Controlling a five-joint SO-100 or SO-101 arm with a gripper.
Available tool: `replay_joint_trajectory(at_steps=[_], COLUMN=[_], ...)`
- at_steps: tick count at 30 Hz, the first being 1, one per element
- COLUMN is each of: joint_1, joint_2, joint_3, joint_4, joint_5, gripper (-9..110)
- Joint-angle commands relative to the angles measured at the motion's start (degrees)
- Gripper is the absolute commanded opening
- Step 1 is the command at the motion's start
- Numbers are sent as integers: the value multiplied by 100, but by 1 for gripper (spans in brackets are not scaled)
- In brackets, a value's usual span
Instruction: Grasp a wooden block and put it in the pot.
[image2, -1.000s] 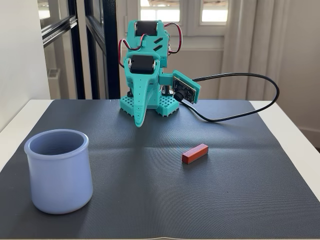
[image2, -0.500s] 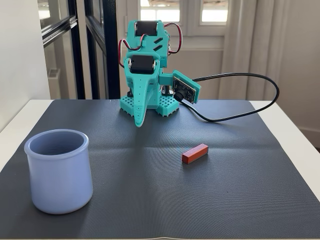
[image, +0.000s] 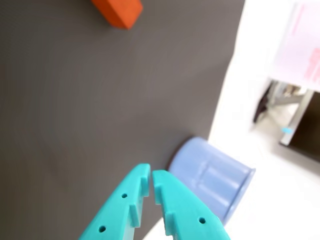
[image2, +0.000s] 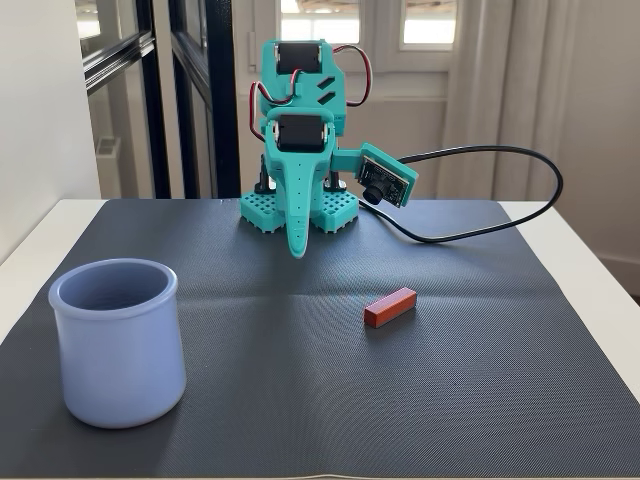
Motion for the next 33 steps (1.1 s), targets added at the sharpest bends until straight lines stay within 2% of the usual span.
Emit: replay_joint_trajectory(at_steps=[1,6,21,28,33], joint_1=[-272,-923,-3375,-3762,-4034], joint_2=[-519,-1538,-4289,-5440,-5836], joint_3=[-738,-1512,-3015,-3331,-3841], joint_4=[-35,-53,-53,-53,-62], joint_5=[-18,-97,-1846,-1819,-1213], gripper=[0,0,1,1,1])
